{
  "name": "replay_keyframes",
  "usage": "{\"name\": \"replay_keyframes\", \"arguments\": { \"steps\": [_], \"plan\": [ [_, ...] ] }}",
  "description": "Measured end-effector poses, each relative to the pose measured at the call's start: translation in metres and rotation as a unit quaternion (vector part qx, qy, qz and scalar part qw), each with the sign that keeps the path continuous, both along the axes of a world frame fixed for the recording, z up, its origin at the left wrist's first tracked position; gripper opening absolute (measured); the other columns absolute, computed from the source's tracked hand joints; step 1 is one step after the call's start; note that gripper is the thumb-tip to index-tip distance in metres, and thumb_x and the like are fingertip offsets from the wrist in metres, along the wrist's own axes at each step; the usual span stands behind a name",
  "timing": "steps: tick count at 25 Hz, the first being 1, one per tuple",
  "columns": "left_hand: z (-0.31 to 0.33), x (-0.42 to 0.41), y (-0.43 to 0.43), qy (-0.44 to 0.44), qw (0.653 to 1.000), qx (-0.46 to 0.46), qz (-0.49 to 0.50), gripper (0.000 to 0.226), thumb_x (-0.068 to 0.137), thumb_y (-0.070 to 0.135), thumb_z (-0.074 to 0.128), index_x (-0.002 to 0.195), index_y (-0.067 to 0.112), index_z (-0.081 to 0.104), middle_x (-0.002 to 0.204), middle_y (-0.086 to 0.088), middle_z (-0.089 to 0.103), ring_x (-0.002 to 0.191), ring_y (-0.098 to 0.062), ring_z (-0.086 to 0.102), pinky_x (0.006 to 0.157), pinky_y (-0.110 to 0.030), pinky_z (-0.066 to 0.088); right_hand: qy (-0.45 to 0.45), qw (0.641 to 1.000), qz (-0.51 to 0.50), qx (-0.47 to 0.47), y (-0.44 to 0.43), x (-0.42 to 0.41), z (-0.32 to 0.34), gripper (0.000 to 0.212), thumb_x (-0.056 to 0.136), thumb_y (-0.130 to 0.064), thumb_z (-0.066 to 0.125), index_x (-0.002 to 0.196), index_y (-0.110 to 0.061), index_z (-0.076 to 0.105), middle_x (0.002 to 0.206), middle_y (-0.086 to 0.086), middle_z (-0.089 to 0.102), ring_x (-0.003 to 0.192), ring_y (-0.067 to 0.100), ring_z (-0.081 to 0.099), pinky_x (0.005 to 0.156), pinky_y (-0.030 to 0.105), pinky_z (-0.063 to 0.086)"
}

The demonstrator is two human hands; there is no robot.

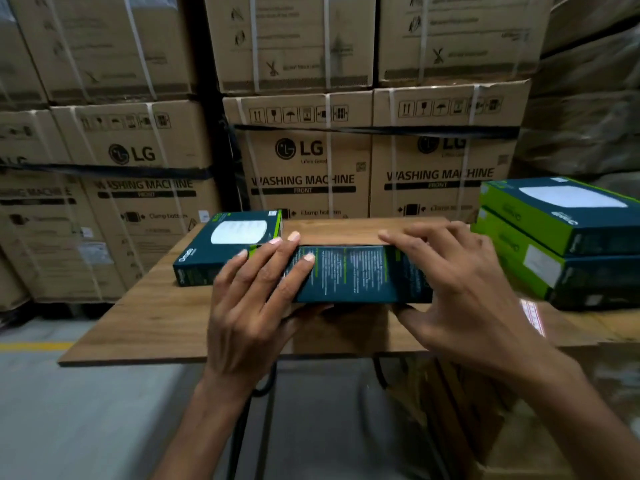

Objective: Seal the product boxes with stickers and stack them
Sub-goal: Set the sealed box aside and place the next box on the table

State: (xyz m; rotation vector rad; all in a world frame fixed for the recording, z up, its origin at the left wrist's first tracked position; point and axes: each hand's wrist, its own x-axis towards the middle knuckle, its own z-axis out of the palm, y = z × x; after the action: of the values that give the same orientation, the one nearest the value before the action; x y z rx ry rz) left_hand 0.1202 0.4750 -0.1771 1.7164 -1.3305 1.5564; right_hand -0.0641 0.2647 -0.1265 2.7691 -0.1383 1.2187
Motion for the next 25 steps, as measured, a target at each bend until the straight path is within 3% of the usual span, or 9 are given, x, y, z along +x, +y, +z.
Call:
{"name": "replay_keyframes", "arguments": {
  "steps": [5,10,13,15,17,21,25],
  "plan": [
    [-0.069,-0.014,0.016,0.095,0.994,0.043,0.044,0.074,0.081,0.031,0.084,0.148,0.021,0.056,0.146,0.003,0.059,0.131,-0.023,0.053,0.104,-0.046,0.038,0.074,0.996,0.041,0.028,0.008,-0.001,-0.069,0.081,0.067,-0.033,0.076,0.145,-0.029,0.056,0.144,-0.01,0.058,0.129,0.018,0.055,0.093,0.045,0.045],
    [-0.107,-0.013,0.007,0.182,0.977,0.099,0.047,0.073,0.075,0.028,0.086,0.142,0.021,0.059,0.145,0.004,0.06,0.134,-0.026,0.052,0.117,-0.05,0.032,0.105,0.992,0.045,0.061,-0.001,0.01,-0.119,0.086,0.07,-0.032,0.086,0.149,-0.029,0.053,0.151,-0.011,0.054,0.137,0.016,0.051,0.1,0.036,0.039],
    [-0.119,-0.01,-0.001,0.199,0.971,0.132,0.031,0.07,0.083,0.05,0.083,0.143,0.021,0.061,0.148,0.005,0.061,0.137,-0.022,0.053,0.121,-0.052,0.03,0.128,0.987,0.046,0.091,-0.011,0.015,-0.135,0.085,0.073,-0.041,0.088,0.15,-0.031,0.053,0.153,-0.009,0.054,0.14,0.017,0.05,0.104,0.039,0.039],
    [-0.119,-0.006,-0.002,0.215,0.967,0.134,0.002,0.066,0.09,0.064,0.067,0.141,0.021,0.065,0.146,0.006,0.063,0.136,-0.02,0.057,0.121,-0.054,0.033,0.1,0.986,0.064,0.12,-0.013,0.019,-0.138,0.067,0.082,-0.052,0.078,0.144,-0.03,0.062,0.148,-0.008,0.059,0.136,0.018,0.055,0.104,0.044,0.046],
    [-0.113,0.001,-0.004,0.235,0.965,0.112,-0.037,0.052,0.098,0.057,0.06,0.135,0.023,0.07,0.14,0.005,0.068,0.131,-0.019,0.062,0.118,-0.051,0.037,0.068,0.981,0.094,0.158,-0.011,0.027,-0.141,0.052,0.089,-0.054,0.069,0.135,-0.03,0.07,0.141,-0.011,0.065,0.131,0.013,0.059,0.102,0.046,0.049],
    [-0.104,0.015,-0.007,0.26,0.952,0.111,-0.121,0.026,0.1,0.032,0.072,0.123,0.021,0.078,0.13,0.006,0.073,0.125,-0.015,0.067,0.107,-0.048,0.05,0.006,0.968,0.128,0.217,-0.011,0.04,-0.151,0.035,0.091,-0.046,0.072,0.122,-0.031,0.077,0.129,-0.016,0.071,0.121,0.01,0.065,0.099,0.049,0.052],
    [-0.111,0.014,-0.013,0.263,0.951,0.076,-0.145,0.017,0.099,0.023,0.076,0.113,0.015,0.082,0.12,0.004,0.077,0.117,-0.014,0.071,0.096,-0.046,0.057,-0.051,0.962,0.126,0.238,-0.007,0.045,-0.156,0.025,0.087,-0.032,0.082,0.111,-0.024,0.082,0.117,-0.01,0.077,0.103,0.016,0.07,0.089,0.046,0.057]
  ]
}}
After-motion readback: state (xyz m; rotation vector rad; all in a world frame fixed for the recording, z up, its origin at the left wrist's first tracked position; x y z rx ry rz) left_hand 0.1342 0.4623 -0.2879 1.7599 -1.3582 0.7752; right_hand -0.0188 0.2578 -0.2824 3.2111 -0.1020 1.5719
